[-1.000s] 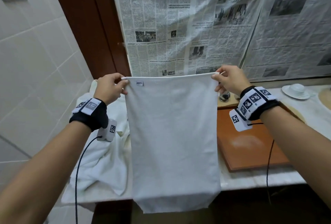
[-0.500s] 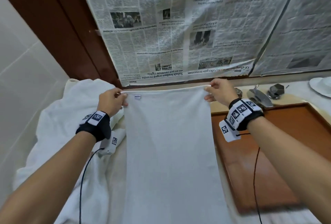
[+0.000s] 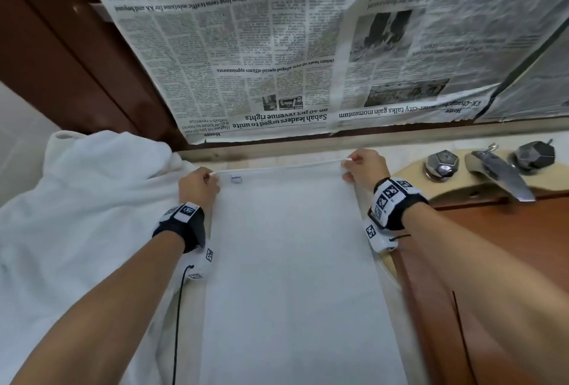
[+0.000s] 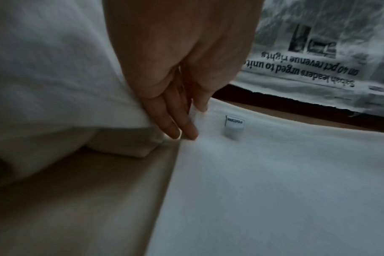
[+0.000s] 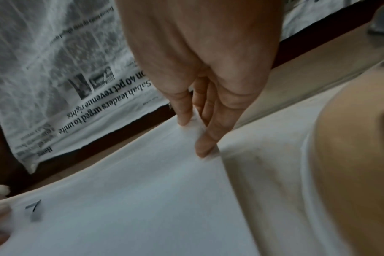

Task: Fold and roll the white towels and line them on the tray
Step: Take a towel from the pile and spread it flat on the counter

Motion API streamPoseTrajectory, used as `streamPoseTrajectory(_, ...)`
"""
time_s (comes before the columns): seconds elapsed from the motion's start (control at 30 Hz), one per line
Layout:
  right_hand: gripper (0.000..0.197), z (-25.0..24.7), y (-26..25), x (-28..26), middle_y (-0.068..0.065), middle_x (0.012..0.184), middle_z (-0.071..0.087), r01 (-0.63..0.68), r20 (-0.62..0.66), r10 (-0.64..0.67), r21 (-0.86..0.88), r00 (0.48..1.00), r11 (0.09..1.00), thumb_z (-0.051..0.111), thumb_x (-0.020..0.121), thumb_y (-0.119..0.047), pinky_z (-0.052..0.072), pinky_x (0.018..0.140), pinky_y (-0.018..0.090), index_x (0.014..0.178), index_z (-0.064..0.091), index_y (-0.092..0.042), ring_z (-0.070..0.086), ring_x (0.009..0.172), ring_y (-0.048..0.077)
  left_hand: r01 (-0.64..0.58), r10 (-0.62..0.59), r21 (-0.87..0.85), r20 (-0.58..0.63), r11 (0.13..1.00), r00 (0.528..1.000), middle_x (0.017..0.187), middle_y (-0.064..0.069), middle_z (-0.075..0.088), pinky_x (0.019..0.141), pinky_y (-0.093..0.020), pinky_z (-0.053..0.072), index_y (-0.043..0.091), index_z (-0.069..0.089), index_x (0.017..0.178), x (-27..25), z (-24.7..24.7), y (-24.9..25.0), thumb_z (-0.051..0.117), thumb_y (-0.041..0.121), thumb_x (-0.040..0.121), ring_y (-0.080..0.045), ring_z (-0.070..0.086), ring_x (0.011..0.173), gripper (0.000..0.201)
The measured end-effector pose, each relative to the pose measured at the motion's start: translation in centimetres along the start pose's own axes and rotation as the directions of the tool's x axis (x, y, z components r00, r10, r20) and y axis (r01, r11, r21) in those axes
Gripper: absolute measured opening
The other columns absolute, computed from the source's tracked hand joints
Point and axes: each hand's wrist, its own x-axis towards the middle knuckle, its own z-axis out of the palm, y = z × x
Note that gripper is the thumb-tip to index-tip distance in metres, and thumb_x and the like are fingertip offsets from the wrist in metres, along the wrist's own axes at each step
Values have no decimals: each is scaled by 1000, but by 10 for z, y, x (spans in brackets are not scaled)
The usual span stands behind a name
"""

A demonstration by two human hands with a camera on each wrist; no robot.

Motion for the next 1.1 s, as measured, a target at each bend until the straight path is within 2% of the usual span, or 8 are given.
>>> streamPoseTrajectory(0.17, 12, 20, 7, 23, 15, 91, 69, 37, -75, -48, -136, 996, 990, 60, 89, -16, 58, 84, 44, 89, 66, -6, 69, 84, 33, 2, -6, 70, 51, 998, 999, 91, -10, 73, 89, -35, 50, 15, 68, 102, 27, 14, -8, 50, 26, 96, -32, 63, 98, 22)
streamPoseTrajectory(0.3, 38, 21, 10, 8, 18, 122, 58, 121, -32, -136, -281, 990, 952, 60, 93, -16, 47, 97, 42, 129, 53, -6, 58, 108, 35, -51, 48, 46, 59, 998, 997, 112, -13, 70, 94, -30, 42, 9, 62, 122, 15, 11, -1, 55, 25, 97, -32, 60, 113, 31)
streamPoseTrajectory(0.47, 39, 41, 32, -100, 18, 129, 55, 412, 106, -399, -301, 911, 860, 57, 93, -18, 38, 100, 32, 129, 55, -1, 54, 117, 35, -331, 330, -19, 132, 943, 934, 150, -15, 45, 117, -34, 28, 2, 43, 146, -65, 14, -18, 55, 27, 98, -30, 44, 137, 55)
streamPoseTrajectory(0.57, 54, 68, 63, -179, 13, 143, 50, 469, 215, -416, -428, 883, 773, 39, 95, -38, 36, 110, 44, 137, 51, -6, 45, 133, 31, -385, 362, 27, 283, 923, 888, 156, -13, 37, 121, -40, 19, 4, 41, 148, -146, 30, -28, 36, 50, 95, -29, 34, 144, 70)
streamPoseTrajectory(0.7, 64, 96, 74, -205, 3, 162, 22, 532, 370, -383, -544, 846, 649, 22, 99, -46, 12, 119, 44, 153, 29, -14, 16, 150, 23, -415, 294, 227, 424, 881, 857, 166, 7, -2, 120, -53, 3, 26, 16, 158, -188, 53, -31, 7, 61, 91, -21, -3, 153, 76)
streamPoseTrajectory(0.83, 69, 109, 56, -180, -4, 165, 0, 551, 446, -327, -622, 833, 556, 4, 97, -52, -1, 122, 48, 158, 9, -19, -4, 152, 18, -416, 256, 373, 408, 829, 876, 165, 8, -14, 119, -56, -2, 33, 2, 158, -167, 67, -17, -8, 58, 87, -23, -11, 152, 76)
streamPoseTrajectory(1.0, 80, 106, 63, -167, -10, 161, -21, 514, 497, -183, -691, 848, 507, -15, 84, -58, -9, 121, 45, 156, -10, -24, -18, 150, 16, -398, 207, 424, 429, 813, 880, 163, 11, -19, 121, -51, -6, 39, -8, 156, -160, 70, -24, -9, 59, 91, -19, -15, 152, 68)
streamPoseTrajectory(1.1, 67, 83, 72, -159, -10, 159, -25, 447, 450, -131, -726, 883, 522, 0, 98, -56, -11, 121, 43, 155, -14, -26, -21, 149, 15, -314, 128, 451, 395, 835, 910, 163, 11, -21, 122, -48, -6, 37, -11, 156, -152, 55, -38, 8, 55, 102, -17, -17, 151, 60)
